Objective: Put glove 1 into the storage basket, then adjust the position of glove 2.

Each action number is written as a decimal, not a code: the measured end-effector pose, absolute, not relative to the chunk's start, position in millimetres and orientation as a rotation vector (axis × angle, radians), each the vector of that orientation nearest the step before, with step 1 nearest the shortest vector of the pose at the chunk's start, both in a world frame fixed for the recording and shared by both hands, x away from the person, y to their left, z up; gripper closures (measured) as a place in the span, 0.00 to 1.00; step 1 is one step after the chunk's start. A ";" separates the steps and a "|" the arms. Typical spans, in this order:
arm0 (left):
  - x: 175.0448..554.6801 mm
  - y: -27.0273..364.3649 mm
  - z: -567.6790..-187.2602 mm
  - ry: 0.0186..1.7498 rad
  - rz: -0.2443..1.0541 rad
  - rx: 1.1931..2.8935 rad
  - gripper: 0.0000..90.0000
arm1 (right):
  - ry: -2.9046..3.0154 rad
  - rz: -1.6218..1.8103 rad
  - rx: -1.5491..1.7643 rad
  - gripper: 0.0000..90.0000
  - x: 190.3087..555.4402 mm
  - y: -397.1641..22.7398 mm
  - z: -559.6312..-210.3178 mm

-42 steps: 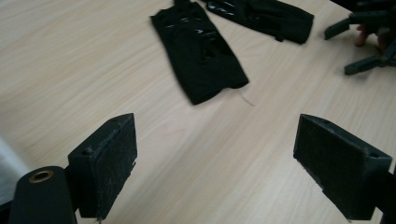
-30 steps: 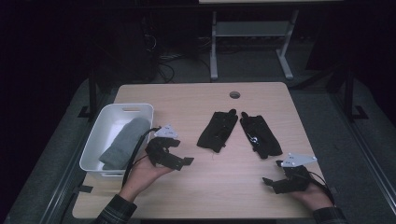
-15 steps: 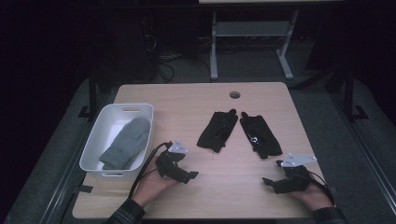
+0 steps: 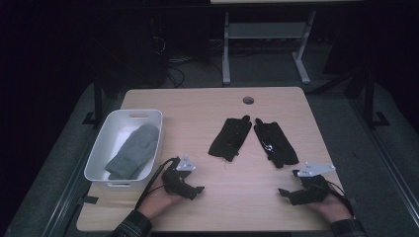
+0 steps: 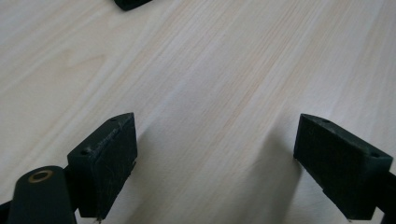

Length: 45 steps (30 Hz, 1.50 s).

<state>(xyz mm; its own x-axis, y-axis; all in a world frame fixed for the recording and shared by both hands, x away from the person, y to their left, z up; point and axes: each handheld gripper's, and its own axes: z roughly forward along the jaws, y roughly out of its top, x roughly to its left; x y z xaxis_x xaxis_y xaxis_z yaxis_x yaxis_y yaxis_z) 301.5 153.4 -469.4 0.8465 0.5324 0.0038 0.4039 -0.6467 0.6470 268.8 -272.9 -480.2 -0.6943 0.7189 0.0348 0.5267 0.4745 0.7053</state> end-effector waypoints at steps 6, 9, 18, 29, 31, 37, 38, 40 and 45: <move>299.6 157.8 -477.3 0.632 0.269 2.272 0.14 | 2.460 1.026 1.081 0.16 270.3 -272.5 -474.0; 299.6 157.7 -477.2 0.632 0.269 2.273 0.14 | 2.435 1.044 1.084 0.17 271.6 -272.6 -469.6; 299.7 157.5 -477.4 0.633 0.268 2.270 0.14 | 2.399 1.088 1.080 0.49 284.2 -268.8 -452.2; 300.2 157.5 -477.4 0.627 0.270 2.269 0.14 | 2.383 1.084 1.124 1.00 314.5 -266.1 -439.2; 300.1 157.5 -477.3 0.628 0.269 2.269 0.14 | 2.377 1.069 1.135 1.00 322.0 -266.5 -439.3; 300.1 157.5 -477.2 0.628 0.268 2.271 0.14 | 2.385 1.032 1.153 1.00 340.9 -264.2 -442.7; 300.1 157.5 -476.9 0.629 0.267 2.273 0.14 | 2.391 1.025 1.154 1.00 343.7 -263.5 -444.0; 300.1 157.6 -476.7 0.629 0.266 2.276 0.14 | 2.409 0.993 1.152 1.00 348.7 -262.2 -447.5; 300.1 157.6 -476.9 0.630 0.266 2.273 0.14 | 2.443 0.945 1.172 1.00 352.9 -262.6 -456.1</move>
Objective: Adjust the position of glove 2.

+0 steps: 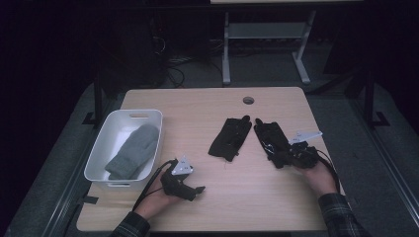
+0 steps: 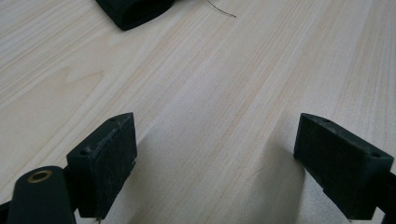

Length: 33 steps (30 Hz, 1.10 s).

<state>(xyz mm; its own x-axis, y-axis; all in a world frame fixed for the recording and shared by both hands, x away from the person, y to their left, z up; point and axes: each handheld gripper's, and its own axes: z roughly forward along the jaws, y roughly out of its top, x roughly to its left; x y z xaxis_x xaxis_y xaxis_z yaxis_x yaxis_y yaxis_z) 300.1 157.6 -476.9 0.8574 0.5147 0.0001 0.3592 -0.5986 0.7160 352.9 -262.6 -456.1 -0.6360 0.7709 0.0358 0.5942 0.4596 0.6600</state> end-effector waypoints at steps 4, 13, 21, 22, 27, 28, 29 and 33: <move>300.0 157.6 -477.0 0.630 0.266 2.273 0.14 | 2.477 0.932 1.196 1.00 353.8 -263.4 -462.3; 299.8 157.7 -476.9 0.632 0.263 2.274 0.14 | 2.519 0.948 1.166 1.00 347.0 -260.2 -462.9; 299.9 157.5 -477.6 0.631 0.267 2.266 0.14 | 2.579 0.968 1.120 1.00 330.1 -253.9 -462.0; 299.9 157.5 -477.6 0.631 0.267 2.265 0.14 | 2.588 0.969 1.109 1.00 327.3 -252.7 -461.9; 299.8 157.5 -477.7 0.630 0.265 2.265 0.14 | 2.632 0.974 1.069 1.00 317.4 -244.5 -461.0; 299.8 157.5 -477.7 0.630 0.265 2.265 0.14 | 2.642 0.970 1.052 1.00 315.8 -242.4 -460.9; 299.7 157.5 -477.7 0.631 0.264 2.265 0.14 | 2.649 0.969 1.045 1.00 313.7 -239.9 -460.7; 299.8 157.5 -477.7 0.630 0.265 2.266 0.14 | 2.687 0.974 1.003 1.00 304.5 -230.7 -460.0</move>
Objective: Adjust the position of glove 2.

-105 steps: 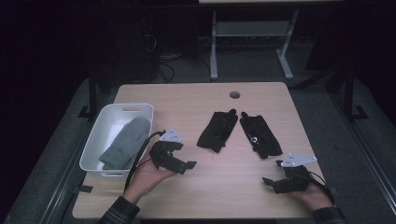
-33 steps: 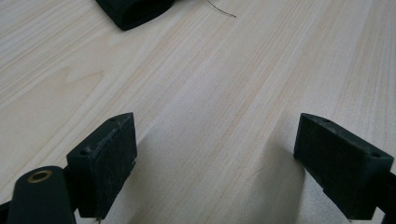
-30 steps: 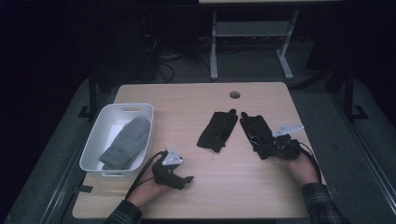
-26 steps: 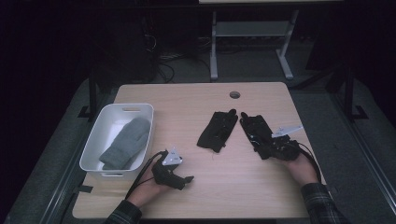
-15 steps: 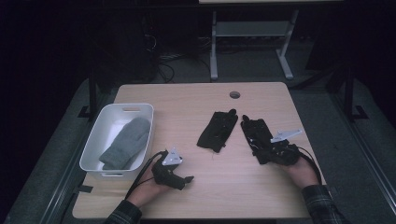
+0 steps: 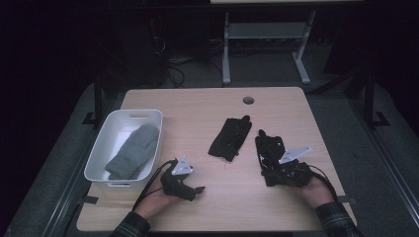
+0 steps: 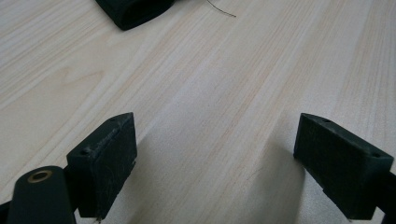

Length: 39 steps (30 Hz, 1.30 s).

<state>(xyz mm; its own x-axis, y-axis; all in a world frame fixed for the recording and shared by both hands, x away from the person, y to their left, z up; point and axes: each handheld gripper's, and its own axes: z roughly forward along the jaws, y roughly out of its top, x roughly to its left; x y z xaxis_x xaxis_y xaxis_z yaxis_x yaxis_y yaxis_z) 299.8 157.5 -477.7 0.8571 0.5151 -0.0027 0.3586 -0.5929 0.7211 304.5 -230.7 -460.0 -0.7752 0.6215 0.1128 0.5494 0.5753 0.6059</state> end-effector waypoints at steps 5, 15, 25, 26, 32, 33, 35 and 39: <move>299.8 157.5 -477.7 0.630 0.265 2.265 0.14 | 2.732 0.990 0.937 1.00 291.4 -221.6 -459.8; 299.8 157.5 -477.7 0.630 0.265 2.265 0.14 | 2.817 1.015 0.834 1.00 271.5 -205.7 -459.3; 299.7 157.6 -477.6 0.629 0.264 2.266 0.14 | 2.879 1.030 0.746 1.00 250.5 -193.9 -458.6; 299.7 157.6 -477.7 0.630 0.264 2.266 0.14 | 2.889 1.027 0.723 1.00 248.9 -193.7 -458.6; 299.8 157.7 -477.5 0.627 0.267 2.268 0.14 | 2.891 1.035 0.702 1.00 244.1 -191.7 -457.5; 299.8 157.7 -477.5 0.627 0.267 2.268 0.14 | 2.882 1.038 0.695 1.00 244.2 -192.0 -456.6; 299.8 157.7 -477.5 0.627 0.267 2.267 0.14 | 2.862 1.047 0.674 1.00 245.0 -193.3 -454.3; 299.8 157.7 -477.5 0.628 0.266 2.268 0.14 | 2.795 1.115 0.706 1.00 246.1 -198.6 -446.0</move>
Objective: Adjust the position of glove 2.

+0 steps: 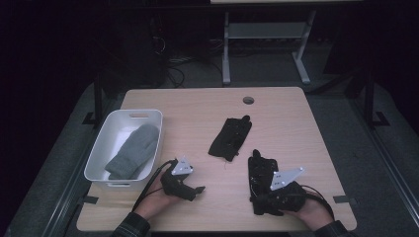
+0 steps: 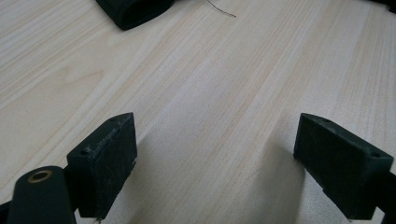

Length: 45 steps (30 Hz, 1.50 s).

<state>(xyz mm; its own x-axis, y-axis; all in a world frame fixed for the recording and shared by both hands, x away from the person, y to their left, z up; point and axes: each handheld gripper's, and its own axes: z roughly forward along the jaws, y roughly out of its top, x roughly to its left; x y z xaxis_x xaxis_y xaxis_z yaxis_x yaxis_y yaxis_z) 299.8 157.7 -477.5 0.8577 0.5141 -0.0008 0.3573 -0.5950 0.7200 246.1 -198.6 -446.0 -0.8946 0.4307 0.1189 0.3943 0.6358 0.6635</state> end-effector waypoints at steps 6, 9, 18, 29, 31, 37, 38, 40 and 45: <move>299.9 157.9 -477.4 0.627 0.267 2.273 0.14 | 2.631 1.142 0.826 0.89 259.3 -223.8 -439.0; 299.9 157.9 -477.3 0.627 0.266 2.274 0.14 | 2.551 1.133 0.902 0.75 266.7 -238.3 -439.8; 300.1 157.9 -477.4 0.625 0.266 2.272 0.14 | 2.379 1.068 1.133 0.31 288.2 -283.3 -458.7; 301.0 156.7 -474.5 0.617 0.249 2.305 0.14 | 2.302 1.045 1.274 0.16 300.4 -306.5 -479.2; 302.0 155.9 -472.9 0.613 0.234 2.318 0.14 | 2.288 1.030 1.271 0.15 300.3 -306.3 -481.0; 304.6 152.5 -466.4 0.634 0.190 2.298 0.15 | 2.279 1.023 1.278 0.15 300.7 -307.2 -482.3; 305.8 152.2 -465.2 0.636 0.183 2.294 0.15 | 2.282 1.017 1.266 0.15 301.0 -306.9 -482.6; 310.2 150.4 -461.6 0.638 0.185 2.286 0.15 | 2.286 1.001 1.258 0.13 300.7 -305.5 -482.8; 319.8 144.0 -454.5 0.648 0.187 2.271 0.15 | 2.290 0.991 1.256 0.12 300.4 -304.1 -482.8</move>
